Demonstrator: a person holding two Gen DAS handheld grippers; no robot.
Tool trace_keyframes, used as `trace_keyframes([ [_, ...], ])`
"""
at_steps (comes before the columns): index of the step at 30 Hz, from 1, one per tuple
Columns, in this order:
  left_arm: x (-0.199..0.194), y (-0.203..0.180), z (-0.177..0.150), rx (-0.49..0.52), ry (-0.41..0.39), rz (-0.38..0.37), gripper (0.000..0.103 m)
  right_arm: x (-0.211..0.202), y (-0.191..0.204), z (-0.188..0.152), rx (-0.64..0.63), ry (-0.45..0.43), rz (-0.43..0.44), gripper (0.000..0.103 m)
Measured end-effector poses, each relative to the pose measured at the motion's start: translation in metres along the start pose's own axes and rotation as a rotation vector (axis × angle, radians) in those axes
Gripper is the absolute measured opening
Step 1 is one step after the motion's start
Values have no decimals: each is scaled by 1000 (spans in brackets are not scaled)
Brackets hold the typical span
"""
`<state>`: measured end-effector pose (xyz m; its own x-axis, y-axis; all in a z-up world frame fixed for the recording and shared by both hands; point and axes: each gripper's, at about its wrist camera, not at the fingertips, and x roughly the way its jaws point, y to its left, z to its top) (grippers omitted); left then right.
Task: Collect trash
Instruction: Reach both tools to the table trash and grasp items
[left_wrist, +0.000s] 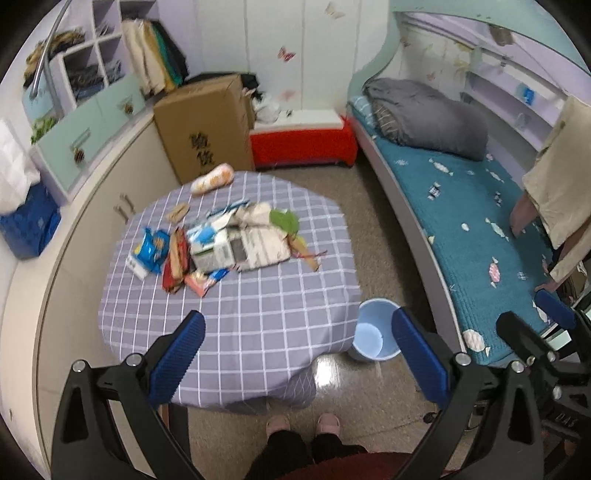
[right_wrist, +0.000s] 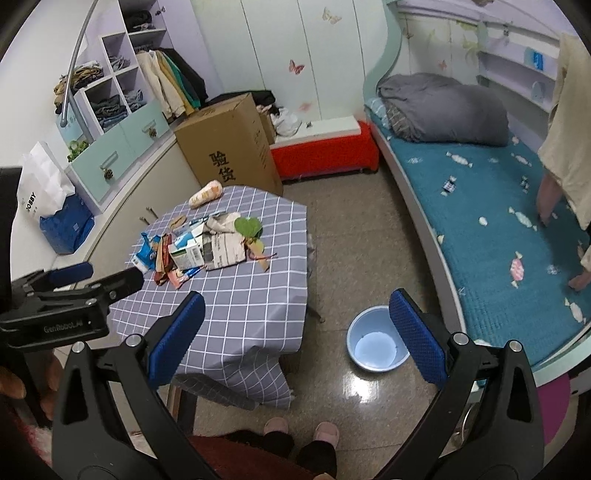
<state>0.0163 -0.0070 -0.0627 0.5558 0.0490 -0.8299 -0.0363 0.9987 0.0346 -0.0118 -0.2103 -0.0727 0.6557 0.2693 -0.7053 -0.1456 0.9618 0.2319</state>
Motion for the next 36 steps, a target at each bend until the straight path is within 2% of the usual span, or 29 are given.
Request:
trace_keyframes([
  [4,17,26,-4,-37,45,41,99,27,6,3,5,63,25,96],
  [11,58,97,6,-146,96,128,99,84,34,16,-16,159,60,84],
  [19,124,198,30,-233,161,133,98,166,71,36,-34,289,58,73],
  [21,144,225,39,-251,167,116,93,188,79,41,-27,320,52,72],
  [23,164,247,47,-261,174,106,79,210,89,45,-21,352,54,72],
  [25,187,271,54,-295,189,68,73,228,99,48,-39,372,41,72],
  [27,206,289,60,-318,195,40,72,246,108,51,-50,391,34,72],
  [30,230,300,65,-295,210,28,71,271,116,56,-55,423,20,72],
  [36,275,318,69,-265,285,45,64,305,120,66,-49,451,0,72],
])
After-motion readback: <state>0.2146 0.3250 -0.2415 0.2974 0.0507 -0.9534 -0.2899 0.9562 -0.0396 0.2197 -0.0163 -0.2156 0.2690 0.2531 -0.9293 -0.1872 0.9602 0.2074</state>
